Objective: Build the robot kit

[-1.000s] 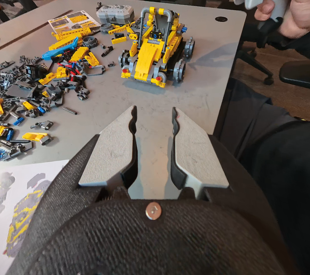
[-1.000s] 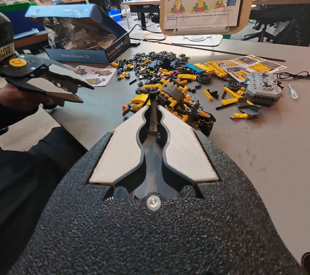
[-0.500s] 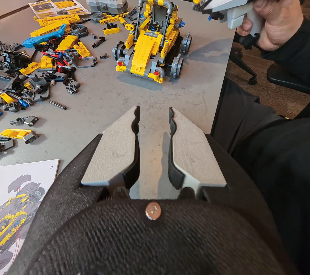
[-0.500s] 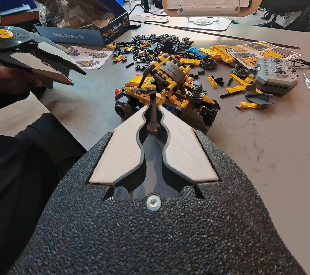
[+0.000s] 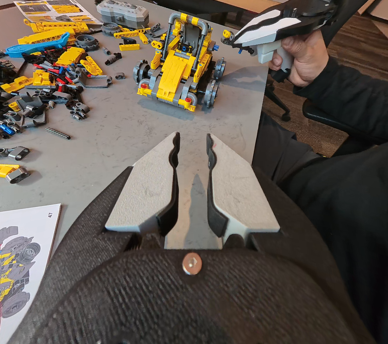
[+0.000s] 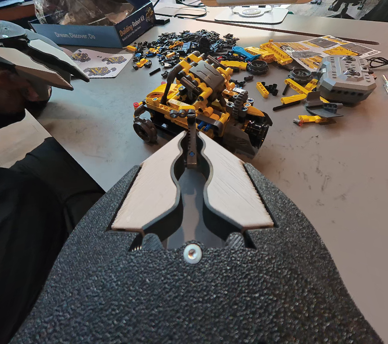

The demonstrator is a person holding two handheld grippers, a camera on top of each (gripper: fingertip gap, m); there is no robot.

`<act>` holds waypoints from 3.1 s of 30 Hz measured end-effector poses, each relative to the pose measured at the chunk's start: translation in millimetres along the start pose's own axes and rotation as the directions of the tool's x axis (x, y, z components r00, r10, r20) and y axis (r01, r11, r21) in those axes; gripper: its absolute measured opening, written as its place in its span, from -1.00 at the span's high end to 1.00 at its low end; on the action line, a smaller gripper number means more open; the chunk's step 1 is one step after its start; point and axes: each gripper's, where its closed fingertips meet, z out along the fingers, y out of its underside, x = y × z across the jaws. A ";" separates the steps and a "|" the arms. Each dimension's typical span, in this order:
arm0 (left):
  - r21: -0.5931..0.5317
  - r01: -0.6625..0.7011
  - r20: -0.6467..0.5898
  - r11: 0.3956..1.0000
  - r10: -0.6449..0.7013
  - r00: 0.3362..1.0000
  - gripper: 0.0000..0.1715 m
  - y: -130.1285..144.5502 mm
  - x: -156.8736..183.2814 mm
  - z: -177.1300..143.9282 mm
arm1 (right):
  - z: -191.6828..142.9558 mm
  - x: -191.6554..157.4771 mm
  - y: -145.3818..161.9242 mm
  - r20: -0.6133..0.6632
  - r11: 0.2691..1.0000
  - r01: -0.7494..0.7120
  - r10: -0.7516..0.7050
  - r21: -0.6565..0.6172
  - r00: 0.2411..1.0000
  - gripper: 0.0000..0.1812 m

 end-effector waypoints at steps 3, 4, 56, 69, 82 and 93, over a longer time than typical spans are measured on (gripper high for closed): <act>-0.012 -0.006 0.002 1.000 0.006 1.000 0.73 1.4 0.4 1.2 | 1.5 0.5 2.9 0.007 1.000 -0.011 0.011 -0.005 1.000 0.93; -0.014 -0.008 0.003 1.000 0.008 1.000 0.73 1.7 0.4 1.4 | 2.0 0.3 3.3 0.012 1.000 -0.017 0.017 -0.005 1.000 0.93; -0.428 -0.223 -0.263 0.876 0.115 0.958 -0.45 -47.5 -13.4 150.8 | -24.3 61.0 29.8 -0.090 0.996 -0.035 0.028 -0.076 0.996 0.93; -0.520 -0.273 -0.239 0.809 0.169 0.956 -0.14 -47.8 -10.2 188.5 | -26.7 63.4 26.1 -0.113 0.998 -0.010 0.003 -0.061 0.994 0.93; -0.596 -0.213 -0.157 0.774 0.148 0.976 -0.14 -11.2 -15.8 98.3 | -25.8 59.6 24.5 -0.097 0.999 -0.009 0.004 -0.052 0.995 0.93; -0.500 -0.209 -0.099 0.841 0.185 0.978 -0.16 -18.9 -17.2 96.8 | -19.6 46.7 23.2 -0.060 0.998 0.007 -0.011 -0.058 0.998 0.93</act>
